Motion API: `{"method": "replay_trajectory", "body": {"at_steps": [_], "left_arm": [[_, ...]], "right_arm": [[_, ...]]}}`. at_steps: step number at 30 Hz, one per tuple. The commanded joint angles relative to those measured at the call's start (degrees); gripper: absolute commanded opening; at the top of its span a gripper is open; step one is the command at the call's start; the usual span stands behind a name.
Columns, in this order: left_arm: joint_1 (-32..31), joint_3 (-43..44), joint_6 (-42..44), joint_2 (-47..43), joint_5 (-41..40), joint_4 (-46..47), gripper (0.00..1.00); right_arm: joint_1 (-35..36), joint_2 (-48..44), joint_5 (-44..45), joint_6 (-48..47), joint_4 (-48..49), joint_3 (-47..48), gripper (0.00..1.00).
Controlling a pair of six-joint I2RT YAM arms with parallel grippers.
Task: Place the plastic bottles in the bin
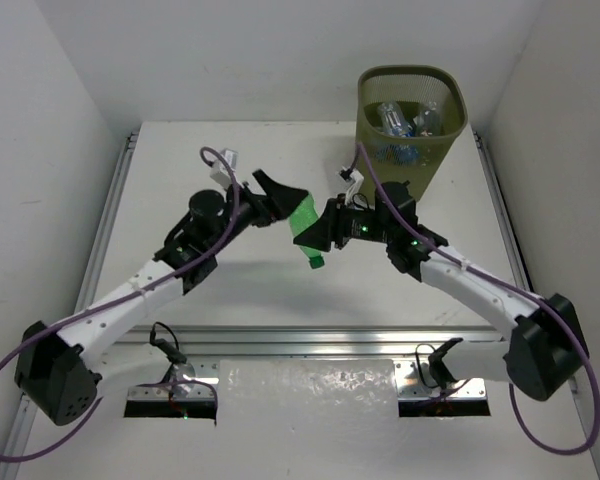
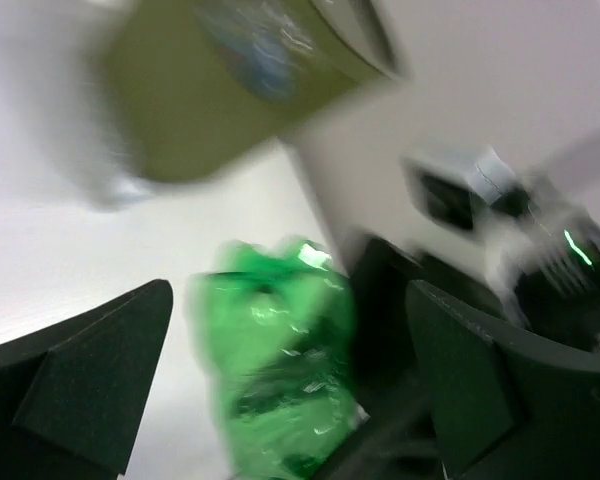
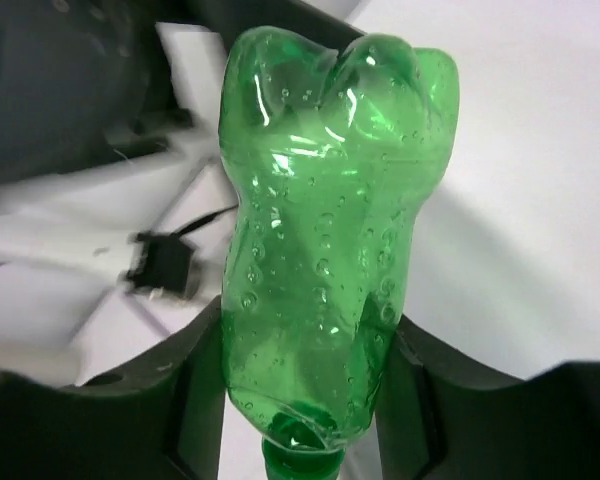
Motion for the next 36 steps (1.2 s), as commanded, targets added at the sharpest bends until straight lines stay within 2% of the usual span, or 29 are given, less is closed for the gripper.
{"method": "replay_trajectory", "body": {"at_steps": [1,2,3,4,5,6,9,11,12,14,15,16,17,18,22,24,27,29,31,34,36], "left_arm": [[-0.31,17.52,2.72,-4.72,-31.75,-34.54,1.0],[-0.31,20.38,1.32,-5.16,-37.98,-41.14,1.0],[-0.23,23.89,-1.3,-6.82,-43.18,-50.96,1.0],[-0.23,24.53,-1.15,-7.97,-48.45,-53.32,1.0],[-0.23,24.19,1.98,-10.77,-48.76,-54.21,1.0],[-0.23,23.75,3.67,-12.1,-48.07,-54.22,1.0],[-0.14,22.69,8.77,-14.92,-42.28,-56.4,1.0],[-0.23,22.17,11.66,-15.1,-40.16,-57.9,1.0],[-0.23,21.73,12.29,-14.93,-40.24,-60.09,1.0],[-0.23,21.55,13.08,-14.23,-43.3,-63.26,1.0],[-0.23,20.85,13.17,-14.05,-45.15,-66.14,1.0],[-0.14,20.41,13.52,-13.96,-49.17,-67.39,1.0],[-0.14,19.45,13.96,-14.04,-50.86,-68.88,1.0],[-0.05,18.92,14.66,-14.22,-53.49,-69.24,1.0],[-0.05,13.57,18.44,-16.41,-54.31,-64.52,1.0],[-0.05,10.14,18.1,-17.73,-51.34,-62.05,1.0],[0.74,7.05,19.76,-19.76,-47.73,-58.79,1.0],[0.83,7.66,19.85,-19.41,-47.63,-59.05,1.0],[1.0,7.49,19.94,-18.88,-47.19,-58.97,1.0],[1.0,7.14,20.12,-18.44,-46.31,-58.88,1.0],[1.0,7.05,20.47,-18.7,-45.52,-58.53,1.0]], "right_arm": [[-0.67,-7.73,17.75,-11.03,-13.73,8.36,0.0],[-0.85,-8.53,23.55,-13.17,-18.39,11.26,0.0],[-1.98,-8.01,33.7,-17.63,-27.75,18.25,0.0],[-2.86,-7.14,38.15,-19.41,-32.11,22.32,0.0],[-4.18,-3.74,46.9,-20.99,-39.29,30.28,0.0],[-6.1,-1.53,47.77,-22.05,-41.79,33.84,0.0],[-18.91,8.84,46.11,-25.92,-46.12,46.41,0.0],[-21.93,14.81,46.02,-27.24,-47.78,53.35,0.0],[-23.07,21.19,45.41,-27.95,-50.67,62.17,0.0],[-25.28,27.64,45.66,-30.49,-53.84,75.1,0.07],[-25.8,33.33,46.62,-32.5,-54.21,78.31,0.15],[-25.81,35.56,48.11,-33.31,-54.39,81.13,0.36],[-25.98,37.41,47.52,-34.18,-54.39,84.29,0.83],[-25.99,38.47,47.25,-34.02,-53.78,83.28,0.99],[-25.02,33.58,47.77,-31.65,-49.13,78.71,0.99],[-21.52,30.33,49.09,-33.83,-47.45,76.69,0.99],[-11.25,22.25,55.41,-41.47,-40.78,68.26,0.99],[-4.41,17.58,57.78,-42.37,-37.52,61.23,0.99],[-0.78,15.21,58.84,-42.37,-34.46,54.49,0.99],[4.42,16.59,60.69,-44.74,-33.03,49.62,0.99],[5.65,22.2,62.01,-44.83,-34.26,50.57,0.99]]}}
